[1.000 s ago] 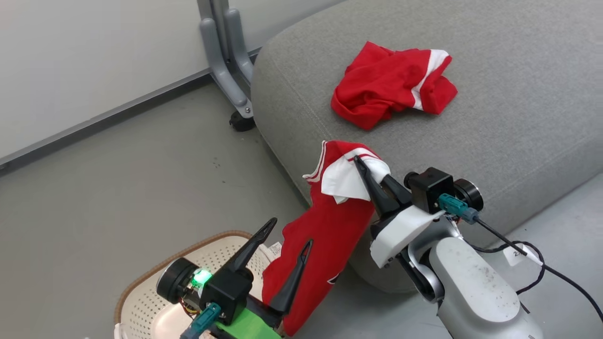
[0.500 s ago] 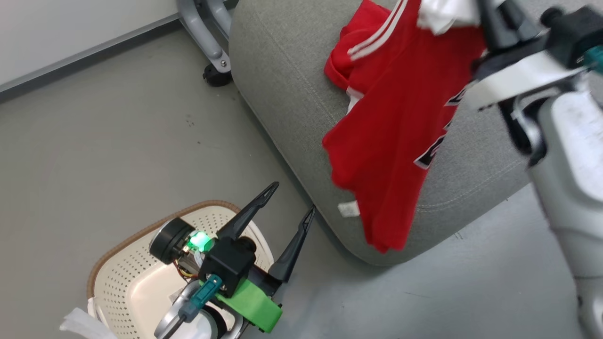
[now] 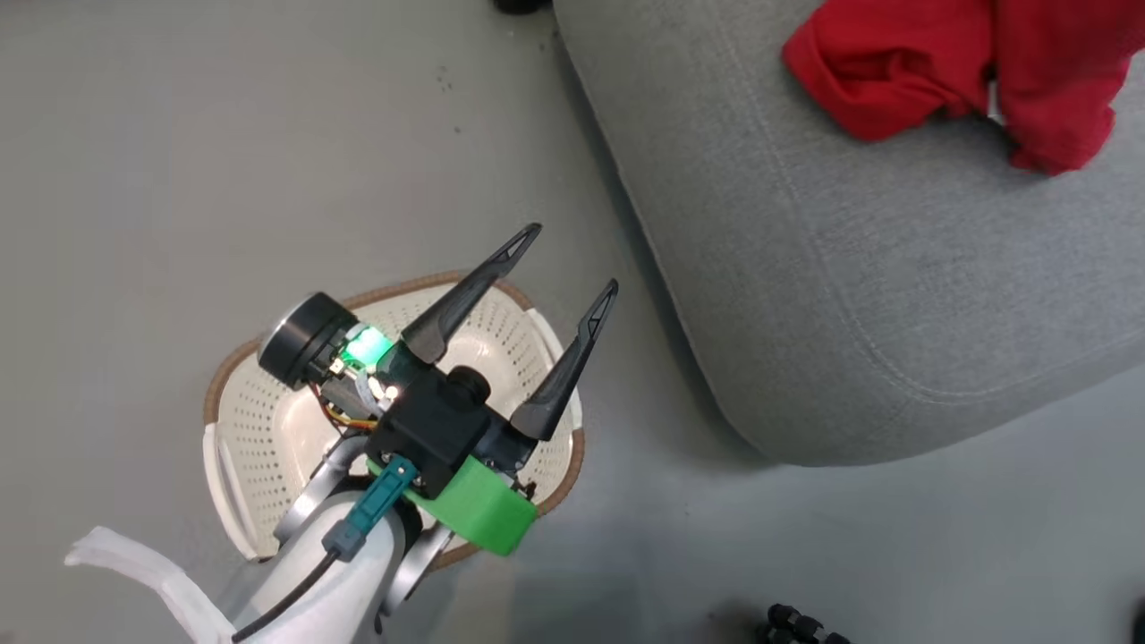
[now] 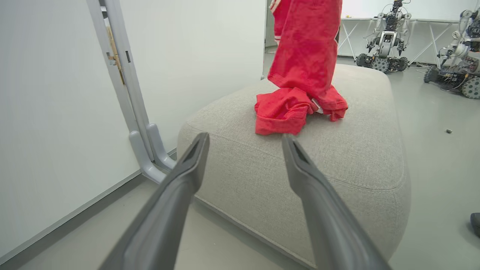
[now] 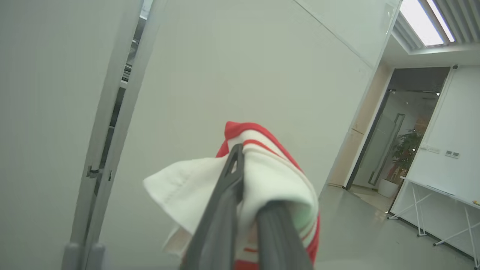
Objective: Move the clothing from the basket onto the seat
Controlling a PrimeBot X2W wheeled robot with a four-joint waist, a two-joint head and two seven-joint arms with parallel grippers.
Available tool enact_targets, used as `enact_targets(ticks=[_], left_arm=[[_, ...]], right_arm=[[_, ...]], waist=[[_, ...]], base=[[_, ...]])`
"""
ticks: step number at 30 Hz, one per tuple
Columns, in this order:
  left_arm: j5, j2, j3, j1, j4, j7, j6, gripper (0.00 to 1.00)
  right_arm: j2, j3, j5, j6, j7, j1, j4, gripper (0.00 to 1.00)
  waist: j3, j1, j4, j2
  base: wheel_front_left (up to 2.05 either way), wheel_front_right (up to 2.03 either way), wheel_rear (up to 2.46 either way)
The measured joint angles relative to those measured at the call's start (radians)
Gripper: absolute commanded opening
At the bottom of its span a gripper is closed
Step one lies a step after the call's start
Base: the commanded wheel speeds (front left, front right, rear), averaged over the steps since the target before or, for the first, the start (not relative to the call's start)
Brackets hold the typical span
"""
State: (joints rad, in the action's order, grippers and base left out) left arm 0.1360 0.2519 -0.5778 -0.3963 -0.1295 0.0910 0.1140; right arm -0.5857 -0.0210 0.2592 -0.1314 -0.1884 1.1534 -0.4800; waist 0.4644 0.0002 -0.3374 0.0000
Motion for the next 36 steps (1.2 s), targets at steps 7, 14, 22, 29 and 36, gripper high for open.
enact_targets(ticks=[7, 14, 22, 29, 36], left_arm=[[-0.007, 0.001, -0.010, -0.032, 0.024, 0.016, 0.000, 1.00], [-0.007, 0.009, -0.015, -0.045, 0.040, 0.017, 0.000, 1.00], [0.016, -0.006, -0.019, -0.015, 0.072, 0.063, -0.019, 1.00], [0.063, -0.020, 0.005, 0.044, 0.135, 0.135, -0.045, 1.00], [0.109, -0.043, 0.089, 0.112, 0.206, 0.167, -0.107, 1.00]], right_arm=[[0.107, -0.083, 0.058, 0.000, -0.065, -0.224, -0.211, 0.00], [0.210, -0.118, 0.073, 0.000, -0.073, -0.360, -0.246, 0.44], [0.290, -0.170, -0.016, 0.000, -0.074, -0.533, -0.105, 1.00], [0.397, -0.181, -0.119, 0.000, -0.074, -0.719, 0.085, 1.00], [0.486, -0.147, -0.191, 0.000, -0.074, -0.894, 0.263, 1.00]], waist=[[0.089, 0.0000, 0.062, 0.0000], [0.109, 0.0000, 0.081, 0.0000], [0.047, 0.0000, 0.083, 0.0000], [-0.036, -0.0002, 0.105, 0.0000], [-0.129, -0.0002, 0.146, 0.0000]], base=[[0.00, 0.00, 0.00], [0.00, 0.00, 0.00], [0.00, 0.00, 0.00], [0.00, 0.00, 0.00], [0.00, 0.00, 0.00]])
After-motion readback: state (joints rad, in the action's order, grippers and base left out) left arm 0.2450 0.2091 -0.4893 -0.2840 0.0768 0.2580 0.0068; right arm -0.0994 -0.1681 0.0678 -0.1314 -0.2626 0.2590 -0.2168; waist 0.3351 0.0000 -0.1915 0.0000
